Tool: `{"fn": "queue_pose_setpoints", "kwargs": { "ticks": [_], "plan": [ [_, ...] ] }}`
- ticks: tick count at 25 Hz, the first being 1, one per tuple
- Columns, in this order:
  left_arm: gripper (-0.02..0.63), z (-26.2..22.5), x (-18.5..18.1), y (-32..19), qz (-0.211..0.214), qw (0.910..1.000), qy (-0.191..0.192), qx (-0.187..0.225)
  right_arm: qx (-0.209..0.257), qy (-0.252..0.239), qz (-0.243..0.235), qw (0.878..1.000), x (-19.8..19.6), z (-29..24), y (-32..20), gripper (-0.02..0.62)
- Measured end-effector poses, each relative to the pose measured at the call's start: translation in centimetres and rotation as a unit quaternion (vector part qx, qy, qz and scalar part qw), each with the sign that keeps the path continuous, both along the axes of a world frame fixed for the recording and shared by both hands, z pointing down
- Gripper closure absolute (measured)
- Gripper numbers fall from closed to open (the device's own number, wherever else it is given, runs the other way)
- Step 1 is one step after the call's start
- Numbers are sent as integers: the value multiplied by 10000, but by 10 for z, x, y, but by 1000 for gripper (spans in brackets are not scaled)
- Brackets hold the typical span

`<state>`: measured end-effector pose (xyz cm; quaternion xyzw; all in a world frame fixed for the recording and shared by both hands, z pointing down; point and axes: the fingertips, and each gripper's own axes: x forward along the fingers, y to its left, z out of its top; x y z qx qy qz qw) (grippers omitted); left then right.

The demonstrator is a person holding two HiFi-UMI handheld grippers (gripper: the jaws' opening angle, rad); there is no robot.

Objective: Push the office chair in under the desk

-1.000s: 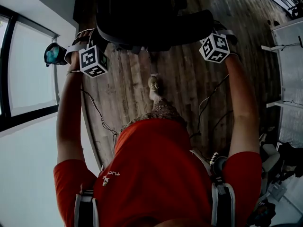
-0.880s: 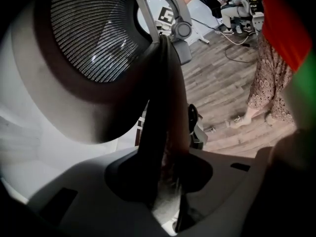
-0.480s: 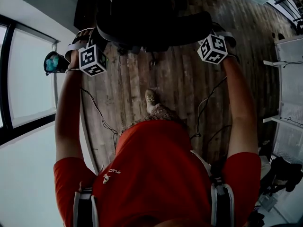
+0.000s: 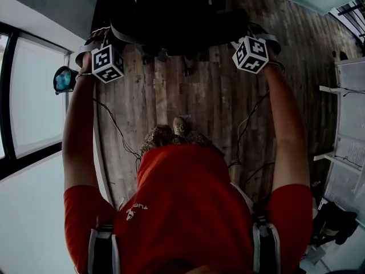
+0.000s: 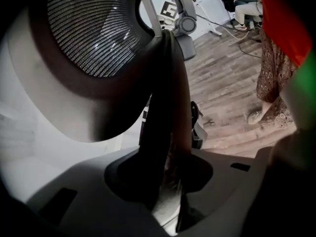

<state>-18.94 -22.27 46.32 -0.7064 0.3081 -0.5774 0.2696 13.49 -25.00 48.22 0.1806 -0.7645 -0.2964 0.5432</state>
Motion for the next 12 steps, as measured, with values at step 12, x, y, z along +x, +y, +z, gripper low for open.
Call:
{"fn": "queue_pose_setpoints", "kwargs": {
  "ticks": [12],
  "plan": [
    [471, -2, -17, -91, -49, 10000, 35, 76, 1, 15, 52, 10000, -16, -1, -86, 448]
  ]
}}
